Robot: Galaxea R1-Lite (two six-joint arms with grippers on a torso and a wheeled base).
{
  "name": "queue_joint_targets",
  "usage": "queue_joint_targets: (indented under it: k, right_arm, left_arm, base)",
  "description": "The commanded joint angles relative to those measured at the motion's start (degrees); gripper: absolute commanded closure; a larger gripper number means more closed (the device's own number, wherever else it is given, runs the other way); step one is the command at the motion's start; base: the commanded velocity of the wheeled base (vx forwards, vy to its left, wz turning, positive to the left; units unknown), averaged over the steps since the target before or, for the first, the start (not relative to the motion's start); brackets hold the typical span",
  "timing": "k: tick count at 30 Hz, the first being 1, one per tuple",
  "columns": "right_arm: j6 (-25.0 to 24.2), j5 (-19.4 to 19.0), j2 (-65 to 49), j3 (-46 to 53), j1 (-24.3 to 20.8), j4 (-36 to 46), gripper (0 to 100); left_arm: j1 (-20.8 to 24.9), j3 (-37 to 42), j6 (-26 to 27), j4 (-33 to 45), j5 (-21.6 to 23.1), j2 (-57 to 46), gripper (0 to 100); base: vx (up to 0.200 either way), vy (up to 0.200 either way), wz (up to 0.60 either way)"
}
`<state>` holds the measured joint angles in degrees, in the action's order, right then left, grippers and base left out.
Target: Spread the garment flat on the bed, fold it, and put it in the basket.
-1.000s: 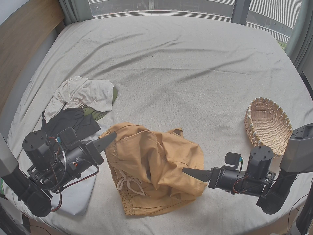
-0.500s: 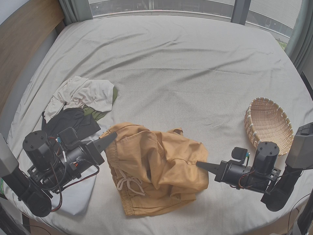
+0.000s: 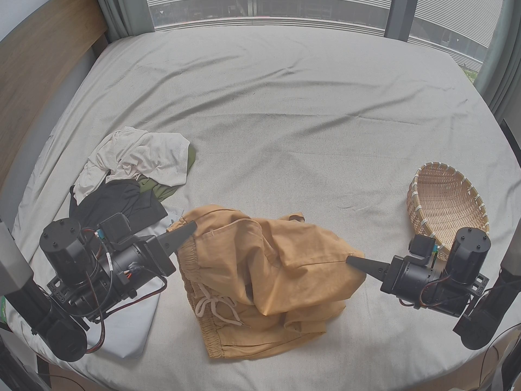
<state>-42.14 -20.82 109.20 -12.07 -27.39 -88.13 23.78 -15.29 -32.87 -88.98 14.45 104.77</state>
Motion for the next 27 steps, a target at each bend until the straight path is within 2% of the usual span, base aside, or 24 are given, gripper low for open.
queue_joint_targets:
  k: [1,7,8,27]
  right_arm:
    - [0.1,-1.2,1.5,-0.7,-1.0,-0.1,100]
    - [0.0,-1.2,2.8,-2.3,-1.9,-0.1,100]
    - [0.0,-1.2,2.8,-2.2,-2.0,-0.1,0]
    - [-0.2,-1.0,3.3,-3.8,-4.2,0.0,0]
  left_arm:
    - [0.0,0.1,0.0,-0.1,0.0,0.2,100]
    - [0.5,0.1,0.0,-0.1,0.0,0.2,100]
    - [0.5,0.1,0.0,-0.1,0.0,0.1,100]
    - [1.2,0.2,-0.1,-0.1,-0.1,0.3,100]
  base:
    - [0.0,0.0,0.0]
    - [0.0,0.0,0.0]
    - [0.0,0.0,0.0]
    - [0.0,0.0,0.0]
